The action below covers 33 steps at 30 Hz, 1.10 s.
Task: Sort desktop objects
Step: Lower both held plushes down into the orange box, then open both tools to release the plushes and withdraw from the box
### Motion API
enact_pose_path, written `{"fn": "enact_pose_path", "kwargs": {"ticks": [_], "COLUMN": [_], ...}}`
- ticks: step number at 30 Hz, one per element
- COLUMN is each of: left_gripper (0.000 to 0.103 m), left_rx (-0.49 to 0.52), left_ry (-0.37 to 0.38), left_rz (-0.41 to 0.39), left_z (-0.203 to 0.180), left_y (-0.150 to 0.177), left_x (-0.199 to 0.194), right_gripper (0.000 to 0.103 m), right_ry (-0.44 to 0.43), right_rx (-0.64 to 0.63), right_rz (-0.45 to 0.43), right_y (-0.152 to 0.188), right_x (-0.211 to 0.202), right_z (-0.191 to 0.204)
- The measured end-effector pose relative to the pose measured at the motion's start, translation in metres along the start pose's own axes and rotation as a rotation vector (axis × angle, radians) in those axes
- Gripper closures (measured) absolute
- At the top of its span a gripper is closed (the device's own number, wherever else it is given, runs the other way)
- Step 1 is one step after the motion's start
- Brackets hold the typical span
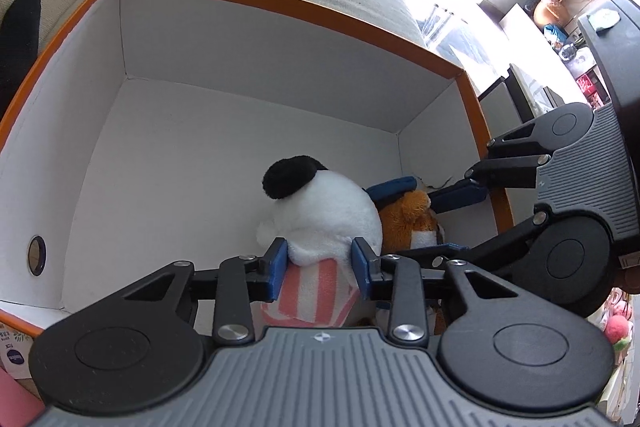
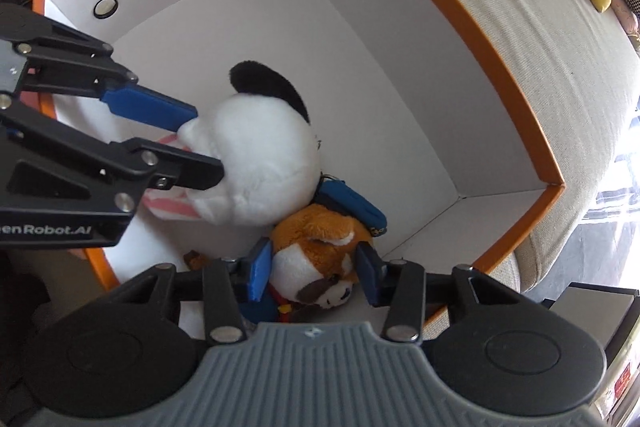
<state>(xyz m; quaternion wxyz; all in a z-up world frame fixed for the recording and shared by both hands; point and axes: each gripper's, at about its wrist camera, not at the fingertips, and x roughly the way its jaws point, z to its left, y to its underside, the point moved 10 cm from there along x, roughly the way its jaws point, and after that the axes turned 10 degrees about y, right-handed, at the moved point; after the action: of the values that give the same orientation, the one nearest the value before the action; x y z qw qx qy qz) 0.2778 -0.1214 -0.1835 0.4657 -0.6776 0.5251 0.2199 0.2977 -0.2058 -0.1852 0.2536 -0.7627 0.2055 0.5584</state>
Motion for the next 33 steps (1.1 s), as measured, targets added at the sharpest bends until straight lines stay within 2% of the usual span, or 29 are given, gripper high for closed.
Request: {"fn": "enact_pose_path", "kwargs": {"ticks": [9, 12, 22, 26, 28, 31, 33], "left_gripper": [0.066, 0.068, 0.071, 0.071, 0.071, 0.061, 0.045], "left_rx": [-0.006, -0.013, 0.019, 0.069, 0.071, 0.072, 0.071], "left_ry": [0.107, 0.127, 0.102, 0.055, 0.056, 0.057, 0.037], "left_rz": [0.105, 0.142, 0.155, 0.136, 0.131, 0.105, 0.078], "left_z": [-0.017, -0.018, -0.018, -0.018, -0.017, -0.012, -0.007], "left_y": [0.019, 0.026, 0.029, 0.021, 0.018, 0.012, 0.006], "left_x": [0.014, 0.019, 0.025, 0.023, 0.022, 0.019, 0.016], "right_gripper": [0.056, 0.056, 0.056, 0.053, 0.053, 0.051, 0.049], "right_ry": [0.018, -0.001, -0.014, 0.026, 0.042, 0.054, 0.061], "right_rx": [-0.013, -0.002, -0.012, -0.038, -0.036, -0.012, 0.008], "right_rz": [-0.019, -0.03, -0.049, -0.078, -0.082, -0.09, -0.098], "right_y": [0.018, 0.025, 0.046, 0.051, 0.052, 0.053, 0.055], "right_x": [0.0, -0.003, -0.007, -0.004, -0.003, -0.005, -0.008], "right_z": [-0.001, 0.001, 0.015, 0.017, 0.016, 0.012, 0.008]}}
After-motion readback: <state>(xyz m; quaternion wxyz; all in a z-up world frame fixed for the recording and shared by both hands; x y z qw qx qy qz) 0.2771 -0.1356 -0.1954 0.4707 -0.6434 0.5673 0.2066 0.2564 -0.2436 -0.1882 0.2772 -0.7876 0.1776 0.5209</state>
